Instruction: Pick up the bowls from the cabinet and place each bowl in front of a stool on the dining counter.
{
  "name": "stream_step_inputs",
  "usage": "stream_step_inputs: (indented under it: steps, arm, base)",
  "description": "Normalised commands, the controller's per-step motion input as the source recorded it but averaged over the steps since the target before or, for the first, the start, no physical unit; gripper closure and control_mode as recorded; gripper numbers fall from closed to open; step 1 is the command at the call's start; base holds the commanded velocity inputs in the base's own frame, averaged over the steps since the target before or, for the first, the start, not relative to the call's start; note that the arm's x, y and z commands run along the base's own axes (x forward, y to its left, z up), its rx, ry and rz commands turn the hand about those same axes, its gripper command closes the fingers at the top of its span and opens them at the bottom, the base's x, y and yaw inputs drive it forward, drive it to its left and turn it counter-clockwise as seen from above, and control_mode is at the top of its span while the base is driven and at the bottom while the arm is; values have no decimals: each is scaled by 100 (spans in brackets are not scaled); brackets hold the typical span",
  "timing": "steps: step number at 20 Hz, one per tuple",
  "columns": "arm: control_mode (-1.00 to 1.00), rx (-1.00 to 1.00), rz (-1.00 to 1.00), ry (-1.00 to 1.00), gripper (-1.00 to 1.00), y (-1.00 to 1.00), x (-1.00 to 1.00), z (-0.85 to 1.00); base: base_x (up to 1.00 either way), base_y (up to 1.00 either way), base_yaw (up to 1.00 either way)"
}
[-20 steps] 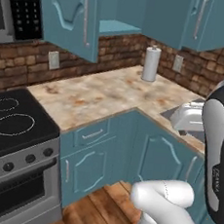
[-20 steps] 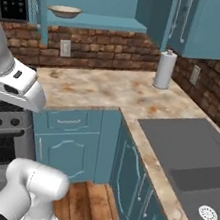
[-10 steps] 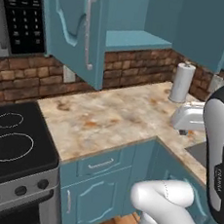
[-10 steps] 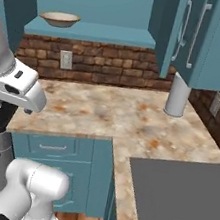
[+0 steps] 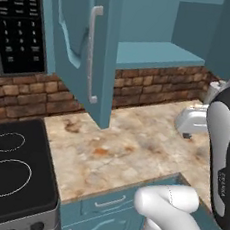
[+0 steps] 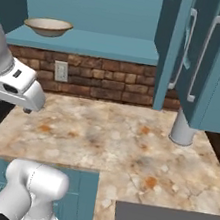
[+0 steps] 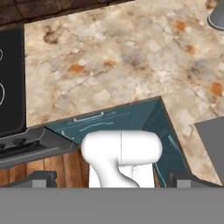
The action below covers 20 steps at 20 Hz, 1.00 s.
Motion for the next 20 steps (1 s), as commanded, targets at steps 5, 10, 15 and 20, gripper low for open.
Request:
stream_step_inputs:
  steps: [5,10,15,20]
  arm:
    - [100,0,0,0,-100,0,0,0]
    - [100,0,0,0,-100,0,0,0]
    - [100,0,0,0,-100,0,0,0]
    - [-100,0,0,1,-100,0,0,0]
  base:
    - [67,-55,25]
    - [41,-12,24]
    - [30,-5,20]
    - [1,-1,5]
